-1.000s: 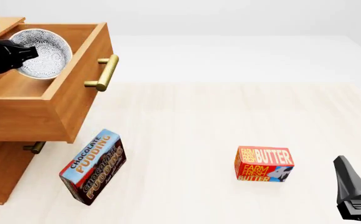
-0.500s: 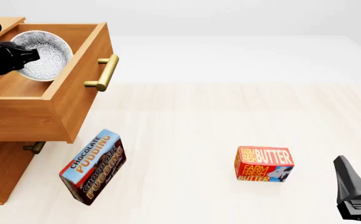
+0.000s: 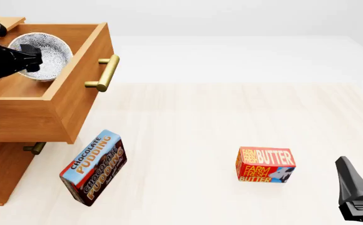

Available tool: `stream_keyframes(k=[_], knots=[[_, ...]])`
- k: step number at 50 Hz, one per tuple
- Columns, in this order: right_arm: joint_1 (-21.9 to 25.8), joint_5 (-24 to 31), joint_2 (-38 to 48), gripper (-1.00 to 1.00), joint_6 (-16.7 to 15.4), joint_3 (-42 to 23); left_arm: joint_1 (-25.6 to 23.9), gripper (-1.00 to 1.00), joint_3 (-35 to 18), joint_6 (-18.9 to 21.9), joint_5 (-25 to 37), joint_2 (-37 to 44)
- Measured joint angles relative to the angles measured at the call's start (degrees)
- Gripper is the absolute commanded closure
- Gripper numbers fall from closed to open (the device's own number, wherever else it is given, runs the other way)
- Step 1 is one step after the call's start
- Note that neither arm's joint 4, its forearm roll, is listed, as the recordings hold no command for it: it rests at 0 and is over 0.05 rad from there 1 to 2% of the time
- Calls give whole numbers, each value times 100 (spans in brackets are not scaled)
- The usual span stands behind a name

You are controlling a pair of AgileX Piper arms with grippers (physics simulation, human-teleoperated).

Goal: Put the bowl in the top drawer of the cabinet.

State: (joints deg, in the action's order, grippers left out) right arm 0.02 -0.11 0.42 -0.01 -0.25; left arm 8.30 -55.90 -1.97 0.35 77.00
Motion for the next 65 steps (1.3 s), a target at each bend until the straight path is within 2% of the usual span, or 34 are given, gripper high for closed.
stream_keyframes(k=[30, 49, 65], knots=[[0, 0, 0, -100, 0, 0, 7, -100, 75, 80, -91, -42], [0, 0, 0, -100, 0, 0, 84, -100, 362, 149, -64, -612], [0, 0, 0, -100, 0, 0, 137, -100, 368, 107, 67, -1193]])
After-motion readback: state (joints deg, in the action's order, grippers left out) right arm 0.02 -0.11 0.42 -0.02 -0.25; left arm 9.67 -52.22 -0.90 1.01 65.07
